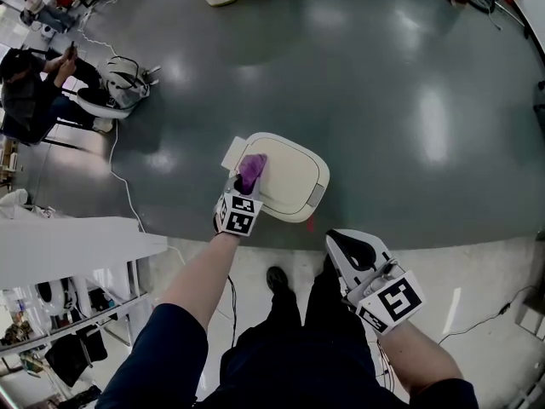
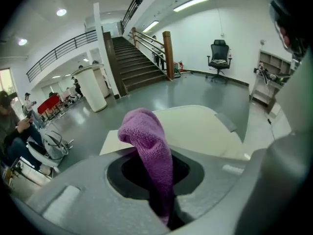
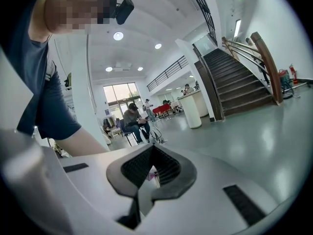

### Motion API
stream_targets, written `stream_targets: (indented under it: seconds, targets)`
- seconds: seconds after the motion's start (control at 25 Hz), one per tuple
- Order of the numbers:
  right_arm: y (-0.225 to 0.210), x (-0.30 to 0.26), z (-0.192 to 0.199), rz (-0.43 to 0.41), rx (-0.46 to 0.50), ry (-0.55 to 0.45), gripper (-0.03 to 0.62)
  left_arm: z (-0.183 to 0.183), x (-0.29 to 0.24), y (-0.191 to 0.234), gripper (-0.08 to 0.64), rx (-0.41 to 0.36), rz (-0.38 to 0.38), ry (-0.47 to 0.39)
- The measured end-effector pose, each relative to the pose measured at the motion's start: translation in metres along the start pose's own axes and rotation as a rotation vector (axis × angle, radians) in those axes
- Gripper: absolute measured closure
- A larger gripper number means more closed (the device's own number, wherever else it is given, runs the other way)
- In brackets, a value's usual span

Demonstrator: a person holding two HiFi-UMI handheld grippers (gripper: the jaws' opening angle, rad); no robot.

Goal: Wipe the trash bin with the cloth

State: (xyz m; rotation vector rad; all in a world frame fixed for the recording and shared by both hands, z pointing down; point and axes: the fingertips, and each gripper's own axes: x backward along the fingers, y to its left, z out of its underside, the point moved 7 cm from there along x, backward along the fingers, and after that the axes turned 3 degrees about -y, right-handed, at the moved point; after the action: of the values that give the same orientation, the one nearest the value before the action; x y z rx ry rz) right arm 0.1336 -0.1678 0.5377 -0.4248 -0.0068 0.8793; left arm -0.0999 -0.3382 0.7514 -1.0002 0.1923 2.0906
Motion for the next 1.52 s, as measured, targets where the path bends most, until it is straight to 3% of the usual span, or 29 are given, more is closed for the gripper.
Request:
stream_targets:
  seconds: [0.24, 0.36, 0.56, 0.72, 1.08, 1.52]
  targets:
    - [0.013, 0.004, -0.013, 0.013, 0.032, 0.000, 0.581, 0.002, 0.020, -0.092, 0.502, -0.087, 0.203, -0.042]
    - [0.022, 0.007, -0.015, 0.024, 0.046, 0.015, 0.581, 0.005, 0.027, -0.125, 0.502, -0.129, 0.289, -0.024]
    - [0.044, 0.008, -0.018, 0.030, 0.078, 0.054, 0.581, 0.012, 0.042, -0.151, 0.502, -0.207, 0.372, -0.001]
    - [0.076, 0.009, -0.022, 0.017, 0.093, 0.069, 0.582, 0.019, 0.081, -0.167, 0.502, -0.238, 0.443, -0.040]
    - [0.150, 0.001, -0.038, -0.056, 0.111, 0.031, 0.581, 0.002, 0.220, -0.145, 0.502, -0.041, 0.484, -0.270]
    - [0.204, 0.022, -0.066, -0.124, 0.171, -0.054, 0.581, -0.050, 0.365, -0.085, 0.502, 0.130, 0.384, -0.557]
